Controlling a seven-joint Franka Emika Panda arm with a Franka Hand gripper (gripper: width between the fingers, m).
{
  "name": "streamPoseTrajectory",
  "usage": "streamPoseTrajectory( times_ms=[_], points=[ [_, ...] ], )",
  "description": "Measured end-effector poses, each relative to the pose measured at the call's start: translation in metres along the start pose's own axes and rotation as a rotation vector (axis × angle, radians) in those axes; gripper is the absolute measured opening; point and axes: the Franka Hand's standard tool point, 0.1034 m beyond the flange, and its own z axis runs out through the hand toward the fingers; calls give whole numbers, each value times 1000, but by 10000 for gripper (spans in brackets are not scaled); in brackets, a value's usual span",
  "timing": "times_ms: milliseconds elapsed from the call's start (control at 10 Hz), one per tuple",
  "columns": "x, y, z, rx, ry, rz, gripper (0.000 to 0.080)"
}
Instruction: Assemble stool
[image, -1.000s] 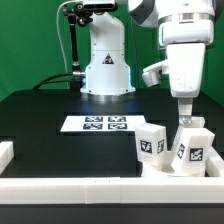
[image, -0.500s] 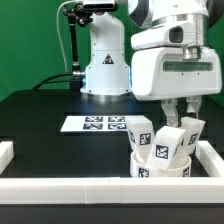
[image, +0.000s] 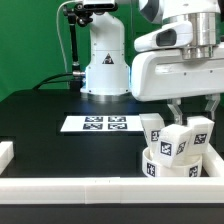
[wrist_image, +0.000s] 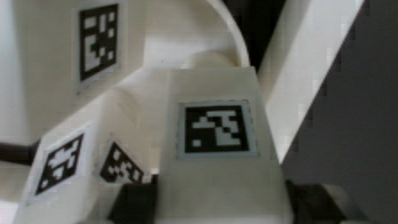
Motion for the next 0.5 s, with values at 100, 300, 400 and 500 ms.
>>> streamPoseTrajectory(
  times_ms=[100,300,400,500],
  points=[
    [0,0,0,1,0,70,343],
    [-1,-1,1,6,5,195,343],
    [-2,-4,3,16,30,299,343],
    [-4,-7,3,22,54,380,343]
  ],
)
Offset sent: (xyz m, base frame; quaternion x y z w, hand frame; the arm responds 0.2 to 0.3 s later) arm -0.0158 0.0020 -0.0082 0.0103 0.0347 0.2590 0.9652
